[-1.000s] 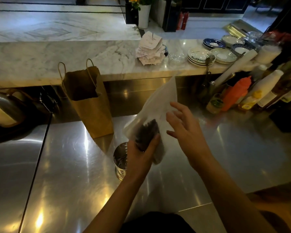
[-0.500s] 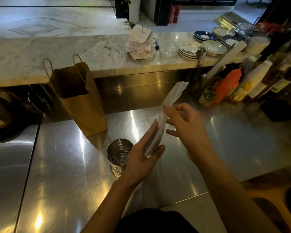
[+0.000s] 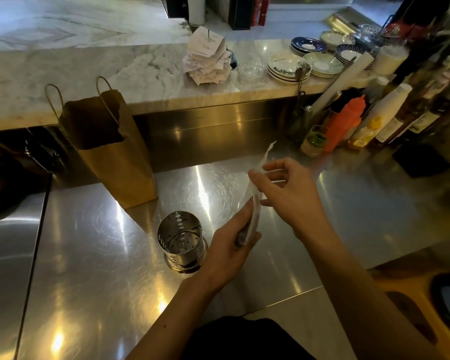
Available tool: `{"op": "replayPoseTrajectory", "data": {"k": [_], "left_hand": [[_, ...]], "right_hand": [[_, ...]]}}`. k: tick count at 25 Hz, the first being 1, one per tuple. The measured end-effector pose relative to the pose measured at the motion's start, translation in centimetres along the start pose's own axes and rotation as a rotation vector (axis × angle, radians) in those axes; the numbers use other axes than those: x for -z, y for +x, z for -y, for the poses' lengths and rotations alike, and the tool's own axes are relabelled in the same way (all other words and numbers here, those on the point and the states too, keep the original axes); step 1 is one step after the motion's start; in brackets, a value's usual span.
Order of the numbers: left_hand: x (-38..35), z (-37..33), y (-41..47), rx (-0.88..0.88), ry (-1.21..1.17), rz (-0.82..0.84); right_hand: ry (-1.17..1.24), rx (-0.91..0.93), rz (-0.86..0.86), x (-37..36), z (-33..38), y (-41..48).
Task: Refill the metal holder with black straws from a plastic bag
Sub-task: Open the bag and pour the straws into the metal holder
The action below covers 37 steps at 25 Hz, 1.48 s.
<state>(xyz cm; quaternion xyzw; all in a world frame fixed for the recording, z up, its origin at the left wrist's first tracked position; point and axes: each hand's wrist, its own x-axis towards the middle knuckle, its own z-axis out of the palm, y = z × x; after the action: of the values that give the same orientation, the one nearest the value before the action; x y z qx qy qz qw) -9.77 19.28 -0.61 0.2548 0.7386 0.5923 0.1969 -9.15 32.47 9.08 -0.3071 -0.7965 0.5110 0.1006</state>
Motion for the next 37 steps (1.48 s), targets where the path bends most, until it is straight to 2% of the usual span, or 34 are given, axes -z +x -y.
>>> {"op": "replayPoseTrajectory", "data": {"k": [6,10,12,14,16,19,21,31,37], "left_hand": [[-0.2,1.5,0.3,-0.085,0.037,0.011],[0.1,2.3,0.9,0.032,-0.022,0.093],[0.2,2.5,0.4,-0.025,0.052,0.115],[0.3,2.5,0.0,-0.003,0.01,0.178],[0.5,2.4,-0.1,0.041,-0.109,0.112],[0.7,1.8,0.5,0.107,-0.249,-0.153],[0.9,0.8,1.1,0.155,-0.318,-0.268],[2.9,-0.6,2.1,0.209,-0.443,-0.296],[3.7,-0.5,1.8,0.204,-0.426,-0.264]], "right_hand": [[-0.138,-0.001,0.067,0.4,-0.5,1.1],[-0.14,-0.014,0.114,1.2,-0.7,1.7],[-0.119,-0.013,0.127,1.5,-0.9,1.8],[-0.101,-0.008,0.135,1.6,-1.3,1.8],[-0.078,-0.004,0.143,1.6,-1.8,1.8],[-0.037,0.006,0.142,1.2,-2.5,1.7],[-0.004,0.005,0.169,0.9,-3.0,1.4],[-0.054,0.104,0.318,-1.4,-4.6,0.1],[0.04,0.11,0.363,-1.8,-5.2,0.0]]}}
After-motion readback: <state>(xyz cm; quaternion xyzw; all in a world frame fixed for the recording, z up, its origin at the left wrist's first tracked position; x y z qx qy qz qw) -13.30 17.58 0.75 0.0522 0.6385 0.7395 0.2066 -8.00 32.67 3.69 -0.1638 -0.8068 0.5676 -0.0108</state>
